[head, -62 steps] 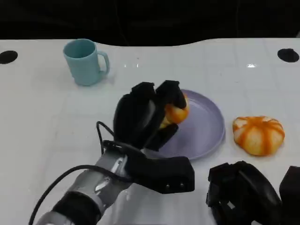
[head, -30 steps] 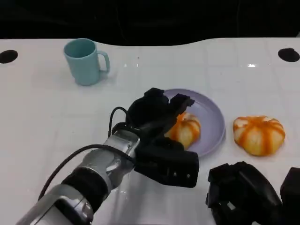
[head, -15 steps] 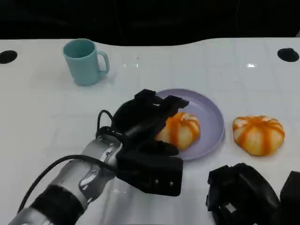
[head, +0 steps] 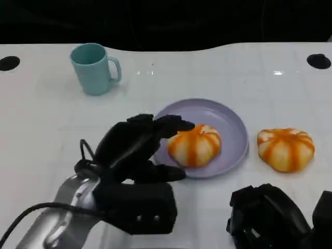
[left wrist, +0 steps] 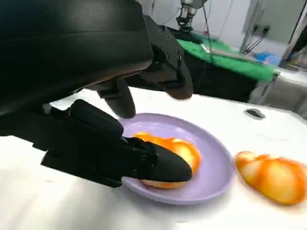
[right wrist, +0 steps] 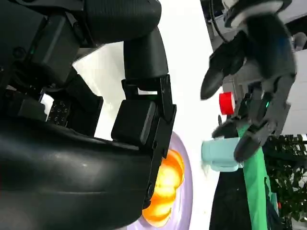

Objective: Grasp the bread from the table and place it into the plate.

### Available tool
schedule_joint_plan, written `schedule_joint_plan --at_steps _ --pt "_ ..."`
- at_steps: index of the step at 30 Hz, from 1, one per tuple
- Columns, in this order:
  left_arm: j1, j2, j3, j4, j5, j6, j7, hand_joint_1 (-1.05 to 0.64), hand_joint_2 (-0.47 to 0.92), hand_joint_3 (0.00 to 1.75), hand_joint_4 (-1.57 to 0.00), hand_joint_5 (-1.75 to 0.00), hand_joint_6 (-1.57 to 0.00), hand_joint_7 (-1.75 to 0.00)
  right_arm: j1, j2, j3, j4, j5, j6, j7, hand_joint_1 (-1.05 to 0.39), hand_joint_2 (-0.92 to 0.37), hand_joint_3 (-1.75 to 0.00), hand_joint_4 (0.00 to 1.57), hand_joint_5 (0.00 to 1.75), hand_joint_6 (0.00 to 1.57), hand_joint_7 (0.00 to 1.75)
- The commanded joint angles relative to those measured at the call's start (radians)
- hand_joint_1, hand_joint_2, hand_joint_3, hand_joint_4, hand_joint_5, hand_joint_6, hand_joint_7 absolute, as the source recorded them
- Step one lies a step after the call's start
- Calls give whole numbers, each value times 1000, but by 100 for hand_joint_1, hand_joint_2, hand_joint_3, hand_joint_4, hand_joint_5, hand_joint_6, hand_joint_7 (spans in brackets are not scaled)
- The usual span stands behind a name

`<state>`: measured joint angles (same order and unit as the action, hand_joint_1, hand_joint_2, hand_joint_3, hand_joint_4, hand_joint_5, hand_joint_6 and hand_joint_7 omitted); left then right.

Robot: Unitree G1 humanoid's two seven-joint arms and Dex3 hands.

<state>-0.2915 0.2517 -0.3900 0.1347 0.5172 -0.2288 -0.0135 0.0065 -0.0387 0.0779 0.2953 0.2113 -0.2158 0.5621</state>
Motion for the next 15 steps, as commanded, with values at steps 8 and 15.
schedule_joint_plan --at_steps 8,15 --pt "105 28 154 113 -505 -218 -343 -62 92 35 -77 -146 -73 -108 2 -21 -8 -7 -4 -21 4 -105 -11 -127 151 130 157 98" --pt "230 -69 198 123 -733 -208 -478 -78 92 37 -83 -173 -82 -139 11 -22 0 -26 -17 -18 -8 -105 -13 -127 151 132 157 100"
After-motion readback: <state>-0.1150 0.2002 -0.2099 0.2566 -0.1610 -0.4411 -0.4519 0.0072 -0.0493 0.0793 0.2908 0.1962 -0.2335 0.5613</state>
